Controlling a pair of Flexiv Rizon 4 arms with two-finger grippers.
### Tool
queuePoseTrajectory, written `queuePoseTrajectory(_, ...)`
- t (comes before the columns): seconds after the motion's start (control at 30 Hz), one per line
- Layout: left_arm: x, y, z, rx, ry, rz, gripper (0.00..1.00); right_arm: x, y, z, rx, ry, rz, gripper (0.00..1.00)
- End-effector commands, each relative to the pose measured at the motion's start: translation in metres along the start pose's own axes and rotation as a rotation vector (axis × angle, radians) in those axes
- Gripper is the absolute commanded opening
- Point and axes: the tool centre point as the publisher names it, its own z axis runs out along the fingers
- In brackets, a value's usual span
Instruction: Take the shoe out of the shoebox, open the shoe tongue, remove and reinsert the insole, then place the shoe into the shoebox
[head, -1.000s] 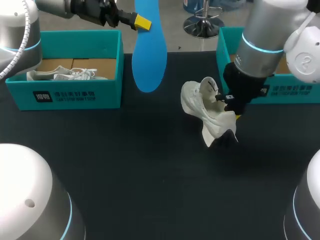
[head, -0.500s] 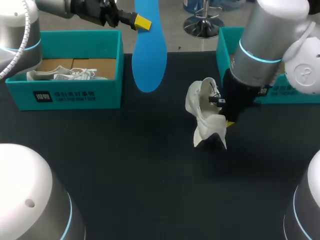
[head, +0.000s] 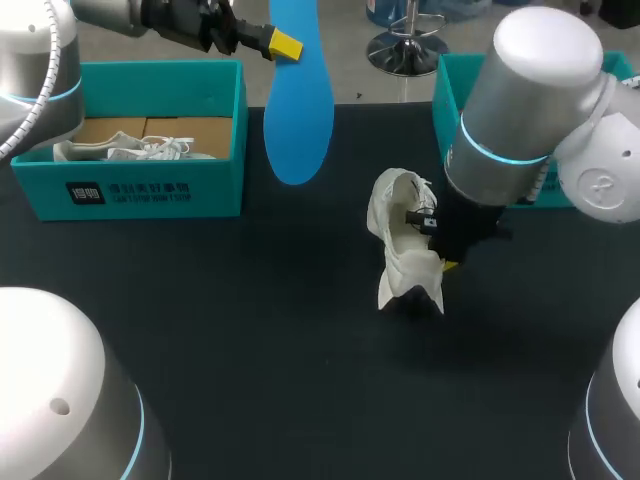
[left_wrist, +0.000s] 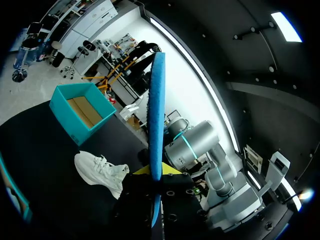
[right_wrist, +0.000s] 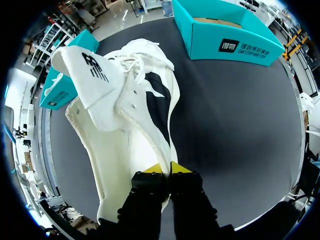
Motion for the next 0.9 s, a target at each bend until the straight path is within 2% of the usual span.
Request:
queuePoseTrajectory(0.03, 0.000, 0.001, 0.000, 0.001, 0.000, 0.001, 0.00, 0.000, -0.007, 0.020, -0.011, 0.024, 0.005, 0.00)
queuePoseTrajectory(0.2, 0.000, 0.001, 0.000, 0.001, 0.000, 0.001, 0.00, 0.002, -0.017, 0.044, 0.006, 0.050, 0.015, 0.00)
queuePoseTrajectory(0.47, 0.000, 0.001, 0.000, 0.001, 0.000, 0.001, 0.00, 0.003, -0.031, 0.070, 0.045, 0.045, 0.021, 0.00)
queuePoseTrajectory(0.73, 0.000, 0.001, 0.000, 0.001, 0.000, 0.001, 0.00, 0.005, -0.037, 0.080, 0.072, 0.043, 0.024, 0.00)
queuePoseTrajectory(0.77, 0.000, 0.001, 0.000, 0.001, 0.000, 0.001, 0.00, 0.005, -0.038, 0.079, 0.074, 0.043, 0.024, 0.11)
queuePoseTrajectory(0.8, 0.000, 0.001, 0.000, 0.001, 0.000, 0.001, 0.00, 0.005, -0.038, 0.078, 0.075, 0.043, 0.024, 0.40)
queuePoseTrajectory(0.83, 0.000, 0.001, 0.000, 0.001, 0.000, 0.001, 0.00, 0.004, -0.038, 0.075, 0.076, 0.042, 0.024, 0.75)
queuePoseTrajectory(0.9, 0.000, 0.001, 0.000, 0.001, 0.000, 0.001, 0.00, 0.004, -0.037, 0.070, 0.075, 0.040, 0.022, 0.79)
